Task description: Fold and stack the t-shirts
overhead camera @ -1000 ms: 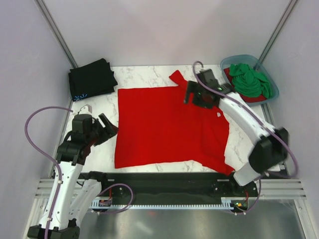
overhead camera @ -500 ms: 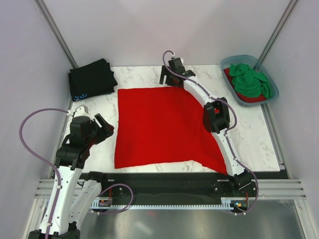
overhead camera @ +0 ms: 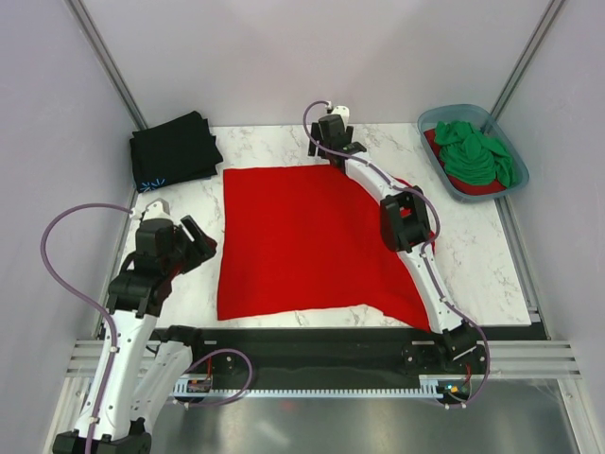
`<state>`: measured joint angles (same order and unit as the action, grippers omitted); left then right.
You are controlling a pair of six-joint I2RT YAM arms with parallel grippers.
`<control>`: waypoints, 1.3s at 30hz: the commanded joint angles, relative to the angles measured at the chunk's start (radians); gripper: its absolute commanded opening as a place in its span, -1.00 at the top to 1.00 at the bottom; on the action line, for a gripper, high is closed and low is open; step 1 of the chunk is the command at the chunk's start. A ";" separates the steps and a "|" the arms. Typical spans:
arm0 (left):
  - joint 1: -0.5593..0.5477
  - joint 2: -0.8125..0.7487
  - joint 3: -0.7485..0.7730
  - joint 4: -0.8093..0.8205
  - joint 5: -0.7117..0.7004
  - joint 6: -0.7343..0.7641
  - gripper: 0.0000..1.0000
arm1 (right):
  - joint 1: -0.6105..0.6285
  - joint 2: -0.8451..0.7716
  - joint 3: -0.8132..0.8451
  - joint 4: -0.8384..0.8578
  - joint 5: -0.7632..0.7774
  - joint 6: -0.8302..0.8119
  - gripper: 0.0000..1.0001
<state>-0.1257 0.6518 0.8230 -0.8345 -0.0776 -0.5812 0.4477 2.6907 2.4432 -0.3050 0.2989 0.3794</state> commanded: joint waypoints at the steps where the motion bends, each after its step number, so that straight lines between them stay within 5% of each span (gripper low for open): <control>1: 0.001 -0.001 -0.001 0.035 -0.016 0.034 -0.42 | -0.003 0.055 0.045 0.015 0.066 -0.048 -0.64; 8: 0.001 0.023 -0.002 0.035 -0.014 0.034 -0.41 | -0.009 0.095 0.074 -0.069 0.006 -0.014 -0.12; 16: 0.001 0.031 -0.001 0.032 -0.022 0.029 -0.40 | -0.032 0.093 0.054 -0.129 -0.079 0.018 0.98; 21: 0.001 0.042 -0.001 0.029 -0.024 0.027 -0.40 | -0.064 -0.041 0.001 -0.016 -0.231 -0.170 1.00; 24: 0.001 0.046 -0.001 0.029 -0.025 0.027 -0.40 | -0.139 -0.146 -0.030 0.062 -0.149 -0.189 1.00; 26: 0.001 0.048 -0.002 0.029 -0.025 0.027 -0.40 | -0.219 -0.173 -0.044 0.118 -0.092 -0.139 0.93; 29: 0.001 0.048 -0.002 0.029 -0.022 0.027 -0.40 | -0.295 -0.180 -0.020 0.158 -0.049 -0.050 -0.44; 32: 0.001 0.048 -0.002 0.029 -0.021 0.027 -0.40 | -0.319 -0.169 0.004 0.107 -0.015 -0.030 -0.96; 39: 0.001 0.042 -0.001 0.028 -0.025 0.024 -0.39 | -0.308 -0.342 -0.311 0.158 -0.233 0.013 -0.96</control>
<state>-0.1257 0.6998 0.8196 -0.8345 -0.0784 -0.5816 0.0601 2.4348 2.2311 -0.1825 0.2066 0.3573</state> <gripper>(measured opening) 0.698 0.982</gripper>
